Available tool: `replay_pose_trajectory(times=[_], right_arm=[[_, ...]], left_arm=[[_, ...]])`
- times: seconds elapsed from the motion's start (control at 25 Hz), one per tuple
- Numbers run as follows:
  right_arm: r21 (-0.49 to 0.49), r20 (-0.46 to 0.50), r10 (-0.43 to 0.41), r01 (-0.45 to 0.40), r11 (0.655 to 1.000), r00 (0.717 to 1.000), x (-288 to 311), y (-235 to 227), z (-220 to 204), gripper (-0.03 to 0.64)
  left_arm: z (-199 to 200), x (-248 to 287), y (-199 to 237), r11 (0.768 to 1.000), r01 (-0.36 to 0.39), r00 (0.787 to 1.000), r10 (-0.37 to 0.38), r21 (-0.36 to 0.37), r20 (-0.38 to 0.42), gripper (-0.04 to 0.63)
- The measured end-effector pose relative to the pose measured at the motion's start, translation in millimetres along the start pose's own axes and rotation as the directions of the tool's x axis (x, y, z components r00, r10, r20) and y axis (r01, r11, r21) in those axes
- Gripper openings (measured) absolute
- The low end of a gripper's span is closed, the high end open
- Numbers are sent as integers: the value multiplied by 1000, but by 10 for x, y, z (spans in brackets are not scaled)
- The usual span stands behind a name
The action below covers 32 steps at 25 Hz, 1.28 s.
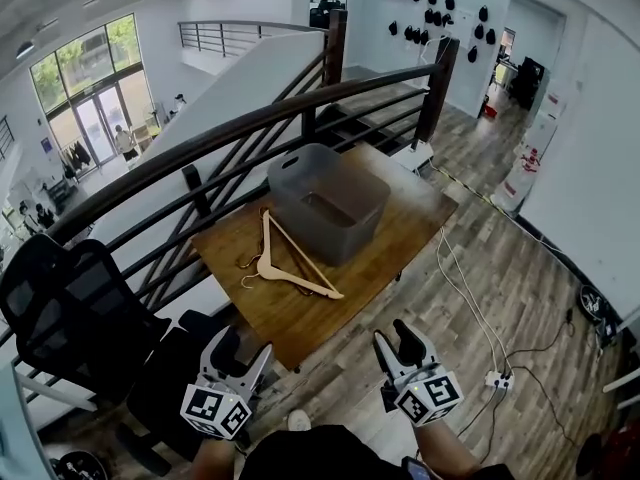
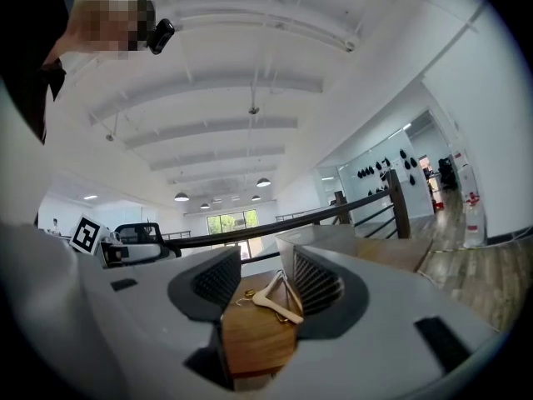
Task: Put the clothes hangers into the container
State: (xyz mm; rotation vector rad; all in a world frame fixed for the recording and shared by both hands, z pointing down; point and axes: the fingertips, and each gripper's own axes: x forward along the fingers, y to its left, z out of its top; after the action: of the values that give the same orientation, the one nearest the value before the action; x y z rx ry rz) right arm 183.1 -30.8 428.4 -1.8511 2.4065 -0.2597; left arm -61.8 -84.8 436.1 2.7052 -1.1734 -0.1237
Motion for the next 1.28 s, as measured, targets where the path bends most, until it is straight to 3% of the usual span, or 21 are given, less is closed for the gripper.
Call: replay_pose_trajectory(times=[0.6,0.88,1.28], right_arm=[[-52,-207,30,-42,998,978,812,323,-496,187],[-118,-338,74,-120,986,938,1316,303,-1002,186],[-169,-496,119,-230,958,860,2007,66,-1800,178]], left_arm=[[-186,-98,692,999,-16,998,13,-52,-56,318],[-338,-227,961,994,-91,992,85,-55,-94,318],[-488,-356,1082,981,-178,973,164,-74,-164,318]])
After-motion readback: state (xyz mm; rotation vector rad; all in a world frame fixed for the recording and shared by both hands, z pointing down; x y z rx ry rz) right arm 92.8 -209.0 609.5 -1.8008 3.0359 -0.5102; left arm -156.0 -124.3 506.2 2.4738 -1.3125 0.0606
